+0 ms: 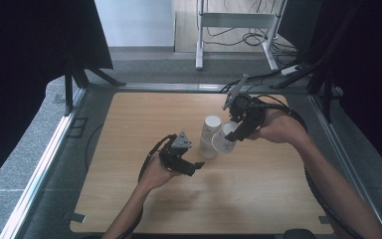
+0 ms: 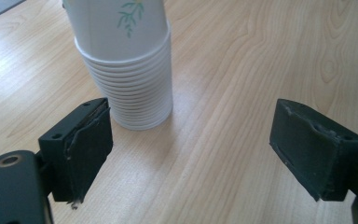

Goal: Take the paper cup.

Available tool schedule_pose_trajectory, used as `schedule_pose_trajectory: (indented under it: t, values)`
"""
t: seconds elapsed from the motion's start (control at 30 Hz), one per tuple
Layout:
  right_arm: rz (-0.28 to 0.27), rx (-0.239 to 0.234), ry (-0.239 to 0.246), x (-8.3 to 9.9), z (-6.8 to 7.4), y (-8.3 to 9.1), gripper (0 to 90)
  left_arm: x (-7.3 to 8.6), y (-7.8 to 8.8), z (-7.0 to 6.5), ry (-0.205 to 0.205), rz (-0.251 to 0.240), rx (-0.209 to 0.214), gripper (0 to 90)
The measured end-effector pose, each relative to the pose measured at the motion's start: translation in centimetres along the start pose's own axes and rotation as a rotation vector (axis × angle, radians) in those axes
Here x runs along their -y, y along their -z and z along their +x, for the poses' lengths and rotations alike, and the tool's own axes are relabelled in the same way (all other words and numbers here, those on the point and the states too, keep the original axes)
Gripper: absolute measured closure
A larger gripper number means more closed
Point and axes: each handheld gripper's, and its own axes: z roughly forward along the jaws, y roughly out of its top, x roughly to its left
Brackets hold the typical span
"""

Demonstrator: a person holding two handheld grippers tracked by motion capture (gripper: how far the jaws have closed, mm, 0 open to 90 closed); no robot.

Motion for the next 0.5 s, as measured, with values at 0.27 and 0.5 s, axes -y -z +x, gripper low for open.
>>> schedule_pose_trajectory:
  t: [0.27, 0.5]
  values:
    - [-0.029, -0.038, 0.042, 1.2, 1.2, -1.2, 37.4, 0.1, 0.1, -1.0, -0.030, 0.000, 0.024, 13.0]
    - [-0.068, -0.049, 0.078, 2.4, 1.6, -2.3, 37.4, 0.6, 0.0, -1.5, -0.060, 0.020, 0.043, 13.0]
